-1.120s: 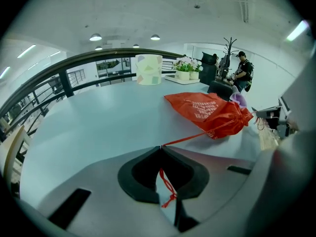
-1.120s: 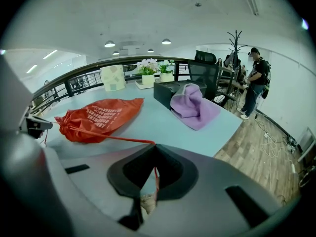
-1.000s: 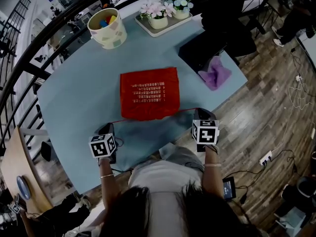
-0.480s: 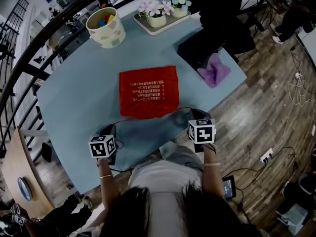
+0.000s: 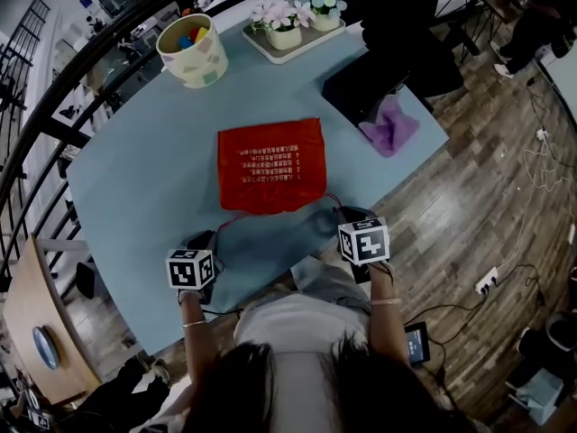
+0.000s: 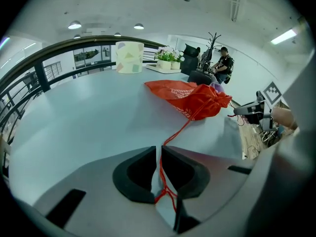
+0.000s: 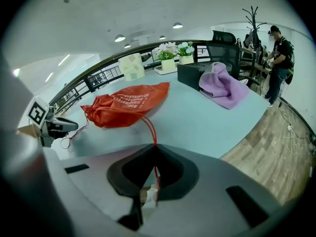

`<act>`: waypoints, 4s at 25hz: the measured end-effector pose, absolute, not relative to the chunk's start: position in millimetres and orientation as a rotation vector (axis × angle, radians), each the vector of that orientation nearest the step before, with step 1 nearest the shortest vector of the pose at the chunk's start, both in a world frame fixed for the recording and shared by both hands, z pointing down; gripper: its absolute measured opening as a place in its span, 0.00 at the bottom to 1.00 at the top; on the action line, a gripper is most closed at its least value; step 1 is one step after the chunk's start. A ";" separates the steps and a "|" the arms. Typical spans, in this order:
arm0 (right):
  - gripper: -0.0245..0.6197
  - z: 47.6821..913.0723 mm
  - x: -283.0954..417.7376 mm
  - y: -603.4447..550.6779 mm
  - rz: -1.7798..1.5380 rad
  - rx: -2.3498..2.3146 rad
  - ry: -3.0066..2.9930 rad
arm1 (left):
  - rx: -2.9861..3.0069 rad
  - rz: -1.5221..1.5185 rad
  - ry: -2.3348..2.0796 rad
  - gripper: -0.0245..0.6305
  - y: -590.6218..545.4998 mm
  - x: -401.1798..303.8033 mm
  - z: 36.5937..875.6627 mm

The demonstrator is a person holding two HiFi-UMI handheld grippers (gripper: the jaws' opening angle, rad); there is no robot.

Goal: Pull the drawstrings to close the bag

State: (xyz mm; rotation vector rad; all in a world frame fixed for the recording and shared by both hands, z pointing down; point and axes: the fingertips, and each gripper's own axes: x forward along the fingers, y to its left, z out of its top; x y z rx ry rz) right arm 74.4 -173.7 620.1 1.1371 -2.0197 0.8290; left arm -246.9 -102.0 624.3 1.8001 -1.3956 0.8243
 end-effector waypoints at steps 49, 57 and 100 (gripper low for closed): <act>0.08 596.6 47.8 -55.2 0.791 1.121 -2.048 | 2.042 0.749 -1.464 0.07 -35.3 -224.7 553.4; 0.08 583.9 44.1 -34.9 0.761 1.155 -2.075 | 2.079 0.714 -1.493 0.07 -16.5 -224.4 541.6; 0.08 398.0 -9.8 45.5 -0.047 1.402 -2.483 | 2.429 0.368 -1.640 0.07 84.9 -168.1 394.7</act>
